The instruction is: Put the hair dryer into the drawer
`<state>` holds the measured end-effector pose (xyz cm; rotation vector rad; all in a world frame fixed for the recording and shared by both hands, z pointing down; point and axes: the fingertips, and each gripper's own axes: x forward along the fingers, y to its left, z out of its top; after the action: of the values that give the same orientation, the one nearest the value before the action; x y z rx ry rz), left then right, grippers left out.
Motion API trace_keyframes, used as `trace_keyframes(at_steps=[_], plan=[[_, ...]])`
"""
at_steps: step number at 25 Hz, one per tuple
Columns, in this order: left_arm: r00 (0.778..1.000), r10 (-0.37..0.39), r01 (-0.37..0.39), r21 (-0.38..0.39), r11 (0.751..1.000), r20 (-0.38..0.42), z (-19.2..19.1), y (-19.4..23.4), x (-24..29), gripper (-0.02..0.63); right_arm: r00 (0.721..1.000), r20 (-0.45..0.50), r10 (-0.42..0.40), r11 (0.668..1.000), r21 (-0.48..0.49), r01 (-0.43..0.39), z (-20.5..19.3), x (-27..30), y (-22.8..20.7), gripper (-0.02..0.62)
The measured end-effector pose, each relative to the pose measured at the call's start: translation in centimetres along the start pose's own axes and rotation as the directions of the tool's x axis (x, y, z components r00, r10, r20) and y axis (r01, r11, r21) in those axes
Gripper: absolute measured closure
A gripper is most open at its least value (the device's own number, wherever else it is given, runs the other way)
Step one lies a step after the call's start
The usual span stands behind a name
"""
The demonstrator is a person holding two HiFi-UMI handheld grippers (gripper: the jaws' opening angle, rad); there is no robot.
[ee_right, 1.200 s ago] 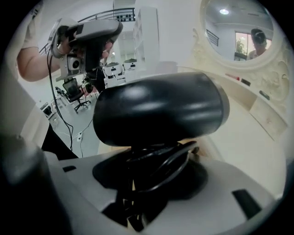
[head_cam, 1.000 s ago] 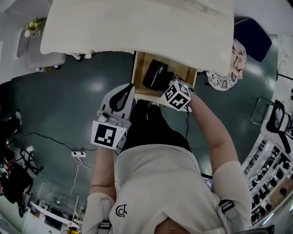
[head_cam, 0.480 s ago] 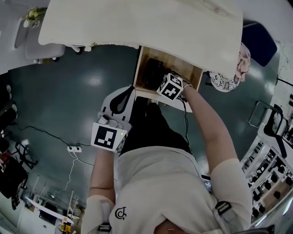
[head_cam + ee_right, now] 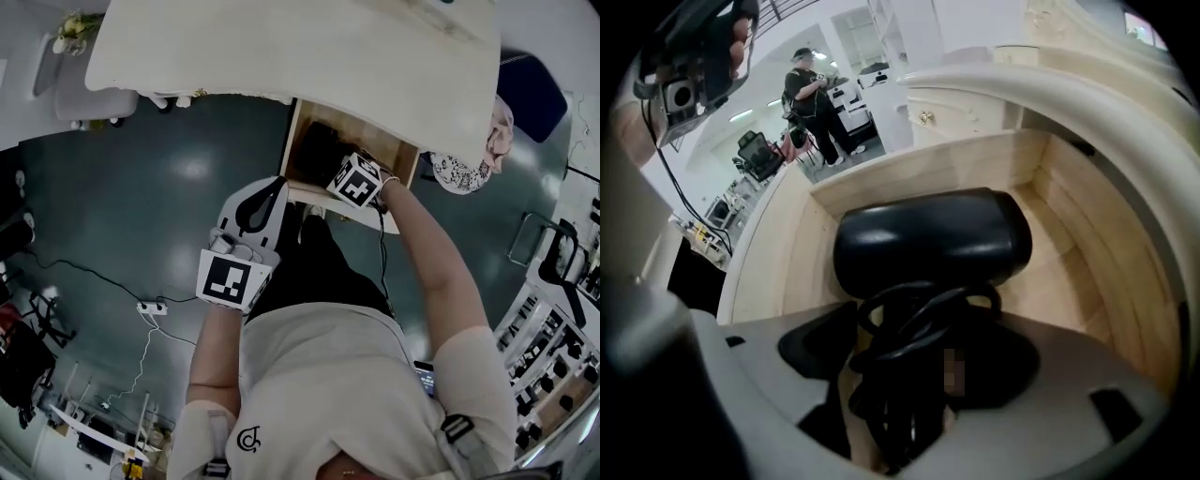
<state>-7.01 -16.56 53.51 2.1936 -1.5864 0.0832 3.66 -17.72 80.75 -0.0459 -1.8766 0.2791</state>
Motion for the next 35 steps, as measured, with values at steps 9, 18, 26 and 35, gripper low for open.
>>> trace_keyframes(at_steps=[9,18,26,35], plan=[[0.999,-0.02,0.018,0.076,0.997,0.026,3.4,-1.7,0.7,0.592,0.973,0.206,-0.108,0.984,0.159,0.076,3.4,-7.6,-1.0,0.33],[0.999,-0.04,0.036,0.224,0.974,0.013,8.1,-2.5,1.7,0.592,0.874,0.421,-0.243,0.967,0.175,0.185,6.3,-18.6,-1.4,0.586],[0.995,-0.083,0.062,0.293,0.954,0.06,12.6,-5.3,2.5,0.592,0.683,0.664,-0.304,0.953,0.218,0.212,9.0,-31.0,0.3,0.588],[0.979,-0.162,0.118,0.297,0.948,0.127,16.7,-8.3,3.8,0.592,0.398,0.77,-0.499,0.86,0.381,0.339,7.8,-41.5,-0.3,0.589]])
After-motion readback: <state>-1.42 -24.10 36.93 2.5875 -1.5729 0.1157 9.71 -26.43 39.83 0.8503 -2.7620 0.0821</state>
